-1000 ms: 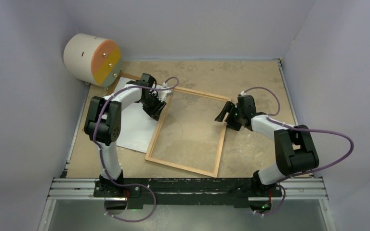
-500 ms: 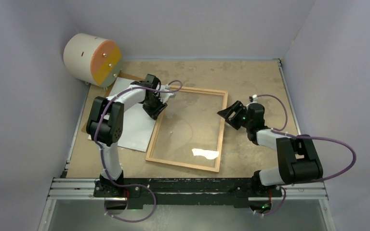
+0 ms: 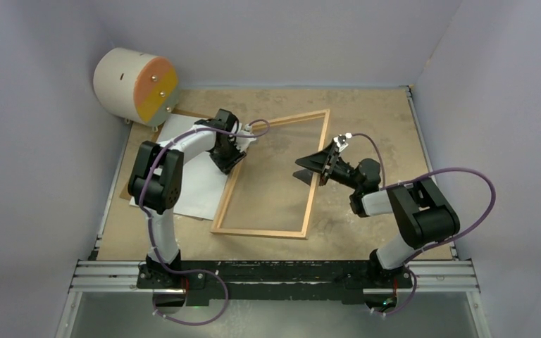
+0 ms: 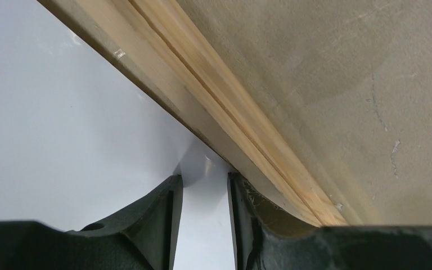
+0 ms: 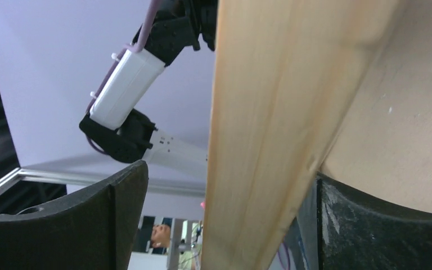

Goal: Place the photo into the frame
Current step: Pick up the photo frame from the center of the board.

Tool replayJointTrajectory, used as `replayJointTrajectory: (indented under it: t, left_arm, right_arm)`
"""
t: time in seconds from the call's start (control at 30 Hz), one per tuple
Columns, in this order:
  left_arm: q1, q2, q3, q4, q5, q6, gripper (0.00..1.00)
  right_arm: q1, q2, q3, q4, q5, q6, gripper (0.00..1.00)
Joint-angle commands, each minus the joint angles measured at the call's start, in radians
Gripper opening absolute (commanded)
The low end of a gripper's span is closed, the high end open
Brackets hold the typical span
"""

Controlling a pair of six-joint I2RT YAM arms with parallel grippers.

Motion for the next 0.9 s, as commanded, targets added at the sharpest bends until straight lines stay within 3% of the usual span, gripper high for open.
replayJointTrajectory:
  t: [0.0, 0.07, 0.17, 0.33, 0.43, 0.5, 0.63, 0.87]
  left_arm:
    - [-0.046, 0.125, -0.086, 0.054, 0.242, -0.041, 0.38]
    - [-0.032, 0.118, -0.079, 0.050, 0.242, -0.047, 0.38]
    - [-0.009, 0.099, -0.060, 0.034, 0.246, -0.052, 0.39]
    - [0.026, 0.016, 0.000, -0.033, 0.247, -0.055, 0.53]
    - [0.034, -0.061, 0.064, -0.105, 0.275, -0.060, 0.63]
    - [0.034, -0.121, 0.105, -0.144, 0.303, -0.062, 0.79]
    - [0.033, -0.206, 0.140, -0.177, 0.378, -0.096, 0.87]
    - [0.031, -0.301, 0.289, -0.234, 0.445, -0.129, 0.92]
  right_arm:
    - [0.013, -0.029, 0.016, 0.399, -0.093, 0.081, 0.99]
    - [0.013, -0.068, 0.025, 0.336, -0.093, 0.057, 0.99]
    - [0.013, -0.167, 0.045, 0.111, -0.094, -0.059, 0.99]
    - [0.013, -0.348, 0.109, -0.314, -0.063, -0.311, 0.98]
    - [0.017, -0.373, 0.126, -0.327, -0.056, -0.311, 0.97]
    - [0.032, -0.363, 0.122, -0.292, -0.044, -0.287, 0.96]
    - [0.089, -0.315, 0.130, -0.255, -0.008, -0.270, 0.94]
    - [0.124, -0.286, 0.126, -0.215, 0.106, -0.220, 0.86]
